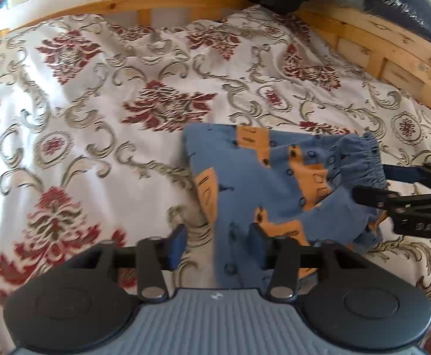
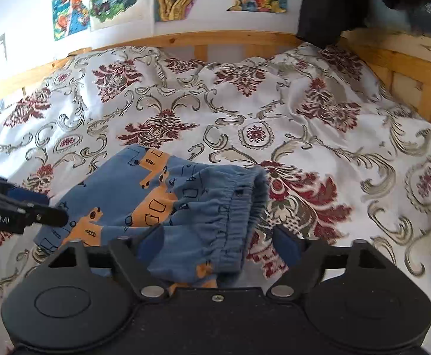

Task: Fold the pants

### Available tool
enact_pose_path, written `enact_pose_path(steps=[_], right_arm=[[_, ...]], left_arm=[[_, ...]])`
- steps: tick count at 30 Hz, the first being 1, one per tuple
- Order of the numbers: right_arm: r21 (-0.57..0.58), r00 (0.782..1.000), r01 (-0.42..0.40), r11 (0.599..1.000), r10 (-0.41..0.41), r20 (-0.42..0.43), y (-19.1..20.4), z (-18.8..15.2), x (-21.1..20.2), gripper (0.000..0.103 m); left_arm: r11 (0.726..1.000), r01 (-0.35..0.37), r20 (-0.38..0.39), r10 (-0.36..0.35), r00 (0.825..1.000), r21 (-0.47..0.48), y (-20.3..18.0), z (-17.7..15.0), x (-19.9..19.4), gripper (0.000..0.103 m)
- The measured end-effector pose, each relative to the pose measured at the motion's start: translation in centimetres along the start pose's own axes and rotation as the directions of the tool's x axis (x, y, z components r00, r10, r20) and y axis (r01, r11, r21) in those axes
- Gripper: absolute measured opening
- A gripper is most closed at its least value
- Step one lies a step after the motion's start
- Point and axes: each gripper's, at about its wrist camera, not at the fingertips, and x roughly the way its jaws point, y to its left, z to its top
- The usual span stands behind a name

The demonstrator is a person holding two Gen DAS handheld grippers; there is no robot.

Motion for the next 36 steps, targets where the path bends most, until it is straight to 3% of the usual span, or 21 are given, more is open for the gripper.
enact_pose_path(steps=[6,10,13,18,23,36], right_arm=[[0.062,1.000,0.005,0.998,-0.005,0.001,0.1,-0.5,-2.9,0.102],[0.095,1.000,0.026,0.995,-0.025,-0.010,1.1,-1.2,-5.2,0.102],[0.106,0.999,0.035,0.994,-0.033,-0.027,2.1,-1.9,-7.0,0.102],[0.142,0.999,0.026,0.990,-0.020,-0.048,3.5,-3.2,-9.5,0.102],[0.100,0.998,0.030,0.995,-0.025,-0.054,4.8,-4.4,-11.2,0.102],[0.094,0.999,0.017,0.995,-0.013,-0.048,4.9,-4.6,-11.3,0.102]], left_arm=[[0.998,-0.048,-0.015,0.048,0.999,-0.042,0.7,-1.2,-2.5,0.079],[0.992,-0.103,0.002,0.104,0.995,-0.071,0.2,-2.0,-4.9,0.097],[0.989,-0.123,0.014,0.125,0.992,-0.087,-0.5,-3.0,-6.8,0.102],[0.987,-0.134,0.011,0.135,0.991,-0.086,-1.7,-4.9,-9.3,0.103],[0.982,-0.160,0.016,0.163,0.987,-0.102,-2.2,-6.4,-10.9,0.103],[0.983,-0.176,0.012,0.177,0.984,-0.060,-2.9,-7.0,-11.6,0.103]])
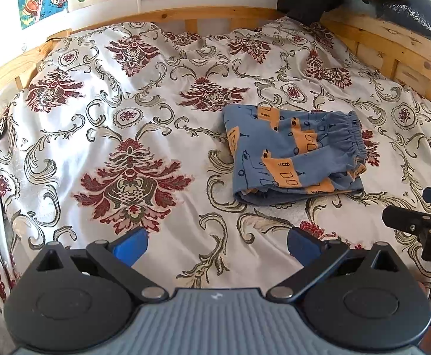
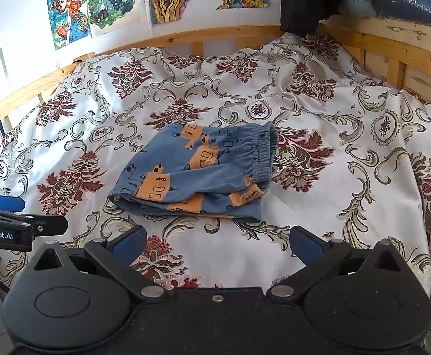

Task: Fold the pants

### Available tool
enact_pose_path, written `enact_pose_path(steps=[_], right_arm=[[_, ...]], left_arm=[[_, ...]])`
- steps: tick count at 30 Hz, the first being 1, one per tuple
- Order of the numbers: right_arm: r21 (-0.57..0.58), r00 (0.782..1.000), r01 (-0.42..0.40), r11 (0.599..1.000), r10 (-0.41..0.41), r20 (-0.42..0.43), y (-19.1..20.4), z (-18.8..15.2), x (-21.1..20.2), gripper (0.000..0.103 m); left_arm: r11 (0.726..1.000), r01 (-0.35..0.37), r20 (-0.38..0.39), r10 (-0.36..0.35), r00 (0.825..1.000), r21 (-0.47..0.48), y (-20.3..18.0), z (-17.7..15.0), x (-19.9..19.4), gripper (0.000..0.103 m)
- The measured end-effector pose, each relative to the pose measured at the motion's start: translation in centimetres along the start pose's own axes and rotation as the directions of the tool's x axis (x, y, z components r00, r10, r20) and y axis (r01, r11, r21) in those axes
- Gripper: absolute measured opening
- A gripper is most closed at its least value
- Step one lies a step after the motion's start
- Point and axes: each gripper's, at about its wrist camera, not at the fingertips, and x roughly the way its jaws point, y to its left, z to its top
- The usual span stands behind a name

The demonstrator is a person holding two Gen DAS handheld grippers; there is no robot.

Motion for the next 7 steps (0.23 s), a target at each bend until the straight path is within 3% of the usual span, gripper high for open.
enact_pose_path(steps=[7], right_arm=[[-0.003,1.000,-0.004,1.000,0.004,-0.009,-0.08,-0.16,0.25,0.102]], left_arm=[[1.000,0.025,0.005,-0.025,1.000,0.019,0.00,-0.12,0.11,0.103]])
